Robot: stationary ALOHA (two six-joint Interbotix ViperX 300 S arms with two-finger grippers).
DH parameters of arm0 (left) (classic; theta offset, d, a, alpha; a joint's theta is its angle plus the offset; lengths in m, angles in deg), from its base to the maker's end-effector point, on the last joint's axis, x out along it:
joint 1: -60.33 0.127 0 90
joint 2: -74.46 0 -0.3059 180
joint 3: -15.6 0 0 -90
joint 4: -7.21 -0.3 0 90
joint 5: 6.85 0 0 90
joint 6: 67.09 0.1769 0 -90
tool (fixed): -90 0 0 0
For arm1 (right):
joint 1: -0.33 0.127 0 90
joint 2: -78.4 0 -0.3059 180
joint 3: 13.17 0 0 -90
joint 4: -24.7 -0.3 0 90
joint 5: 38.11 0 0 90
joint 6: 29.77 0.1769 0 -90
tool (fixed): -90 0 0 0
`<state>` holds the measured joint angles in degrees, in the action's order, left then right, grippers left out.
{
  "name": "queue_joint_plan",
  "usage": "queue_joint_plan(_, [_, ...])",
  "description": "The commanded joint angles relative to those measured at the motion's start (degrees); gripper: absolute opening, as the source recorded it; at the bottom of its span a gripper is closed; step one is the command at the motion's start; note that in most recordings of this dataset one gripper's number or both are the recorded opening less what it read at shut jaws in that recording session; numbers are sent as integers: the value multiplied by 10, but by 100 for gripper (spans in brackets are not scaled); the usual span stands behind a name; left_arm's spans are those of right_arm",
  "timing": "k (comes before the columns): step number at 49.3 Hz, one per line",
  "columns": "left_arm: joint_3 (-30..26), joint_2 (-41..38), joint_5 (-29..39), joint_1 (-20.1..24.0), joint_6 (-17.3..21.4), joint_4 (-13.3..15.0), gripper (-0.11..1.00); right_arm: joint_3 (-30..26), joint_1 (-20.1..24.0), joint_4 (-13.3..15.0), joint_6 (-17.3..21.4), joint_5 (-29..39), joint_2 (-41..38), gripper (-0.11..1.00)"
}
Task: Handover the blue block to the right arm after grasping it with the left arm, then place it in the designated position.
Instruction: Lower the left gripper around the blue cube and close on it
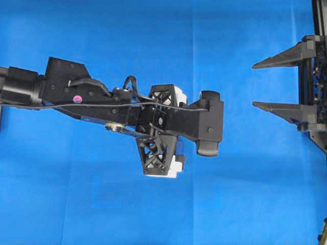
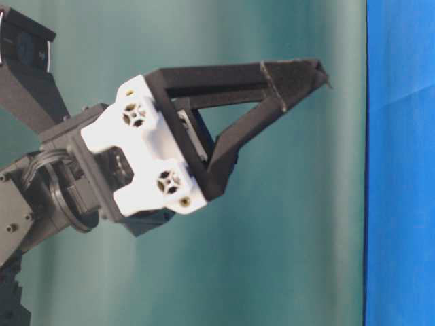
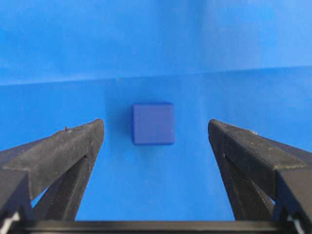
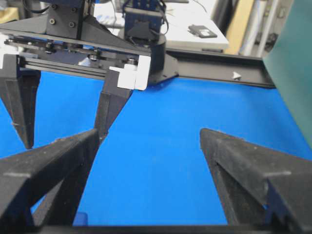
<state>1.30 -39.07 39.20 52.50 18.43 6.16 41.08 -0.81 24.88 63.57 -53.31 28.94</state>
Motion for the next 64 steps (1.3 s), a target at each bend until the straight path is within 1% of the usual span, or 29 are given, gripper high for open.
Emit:
queue_joint_plan(1, [-10,11,-2,1,0,-1,92,-17,0,-1,0,-3,-3,99])
queue_joint_plan(19, [1,10,-8,1,-2,-1,92,-16,0,-1,0,-3,-4,99])
queue_joint_plan(38, [62,-13,-97,1,-4,-2,92,-16,0,-1,0,-4,-12,99])
queue_joint_plan(46, [82,-34,-131,1,-4,-1,92,-15,0,-1,0,-5,-15,99])
queue_joint_plan(64, [86,-84,-151,1,-4,-1,92,-15,0,-1,0,-4,-18,99])
